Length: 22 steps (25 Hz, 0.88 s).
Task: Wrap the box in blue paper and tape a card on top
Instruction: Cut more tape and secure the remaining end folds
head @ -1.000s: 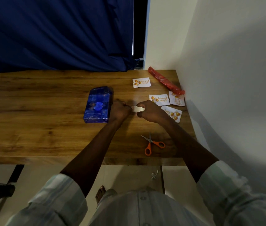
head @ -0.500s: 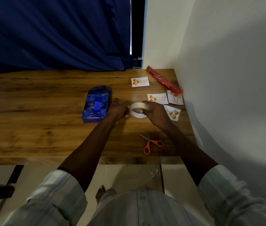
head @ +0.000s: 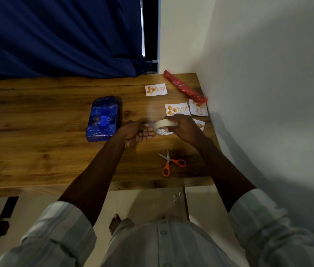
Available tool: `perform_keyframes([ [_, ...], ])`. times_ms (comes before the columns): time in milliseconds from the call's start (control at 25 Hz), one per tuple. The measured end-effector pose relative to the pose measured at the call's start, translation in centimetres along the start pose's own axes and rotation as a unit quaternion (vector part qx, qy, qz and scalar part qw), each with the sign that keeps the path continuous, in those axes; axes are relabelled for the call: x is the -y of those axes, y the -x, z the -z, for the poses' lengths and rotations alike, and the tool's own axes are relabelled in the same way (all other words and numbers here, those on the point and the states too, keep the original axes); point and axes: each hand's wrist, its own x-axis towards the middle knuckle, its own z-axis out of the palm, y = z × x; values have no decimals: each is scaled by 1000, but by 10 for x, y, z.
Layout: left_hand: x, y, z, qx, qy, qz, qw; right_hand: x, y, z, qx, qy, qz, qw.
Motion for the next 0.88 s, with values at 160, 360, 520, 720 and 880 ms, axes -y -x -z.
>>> perform_keyframes([
  [160, 11, -1, 8, 68, 26, -10, 997, -4, -2, 4, 12, 27, 14, 999],
  [360, 19, -8, 15, 113, 61, 6, 992, -5, -3, 7, 19, 23, 5, 1000],
  [520, 23, -13, 12, 70, 90, -1, 993, -5, 3, 9, 17, -30, -26, 999],
  [720, 23, -16, 15, 58, 113, -1, 992, -14, 14, 3, -20, -35, -69, 997],
  [880, 26, -14, 13, 57, 94, 1, 994, -13, 17, 0, -36, -49, -71, 996],
])
